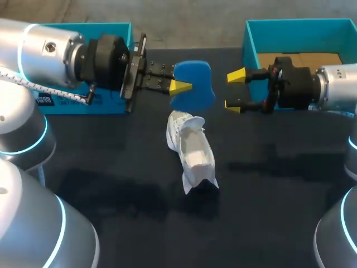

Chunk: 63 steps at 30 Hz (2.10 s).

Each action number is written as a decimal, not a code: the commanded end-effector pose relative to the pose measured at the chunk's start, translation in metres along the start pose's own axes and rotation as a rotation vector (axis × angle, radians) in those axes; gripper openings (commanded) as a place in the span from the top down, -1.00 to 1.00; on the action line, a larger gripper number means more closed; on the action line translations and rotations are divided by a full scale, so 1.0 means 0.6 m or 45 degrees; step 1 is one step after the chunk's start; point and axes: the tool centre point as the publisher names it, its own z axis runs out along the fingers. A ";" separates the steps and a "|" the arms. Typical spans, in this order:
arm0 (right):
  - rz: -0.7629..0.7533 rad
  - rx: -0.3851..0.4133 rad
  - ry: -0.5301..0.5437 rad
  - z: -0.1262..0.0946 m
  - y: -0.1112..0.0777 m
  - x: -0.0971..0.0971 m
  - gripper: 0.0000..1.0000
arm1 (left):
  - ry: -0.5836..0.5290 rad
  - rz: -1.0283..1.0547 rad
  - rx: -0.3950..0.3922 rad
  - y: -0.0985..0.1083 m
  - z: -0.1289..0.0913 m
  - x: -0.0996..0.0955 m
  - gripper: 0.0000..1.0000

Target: Take the shoe out of the shoebox, open the shoe tongue, remove and reinsert the insole, then place the shoe into the shoebox

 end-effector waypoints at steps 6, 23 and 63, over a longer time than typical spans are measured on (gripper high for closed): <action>0.000 0.000 -0.003 0.003 0.001 0.000 -1.00 | 0.065 0.454 0.066 0.018 0.003 -0.013 1.00; 0.000 0.000 -0.003 0.003 0.001 0.000 -1.00 | 0.065 0.454 0.066 0.018 0.003 -0.013 1.00; 0.009 0.048 -0.004 0.020 0.002 0.009 -1.00 | 0.010 1.510 -0.284 0.218 0.015 0.018 1.00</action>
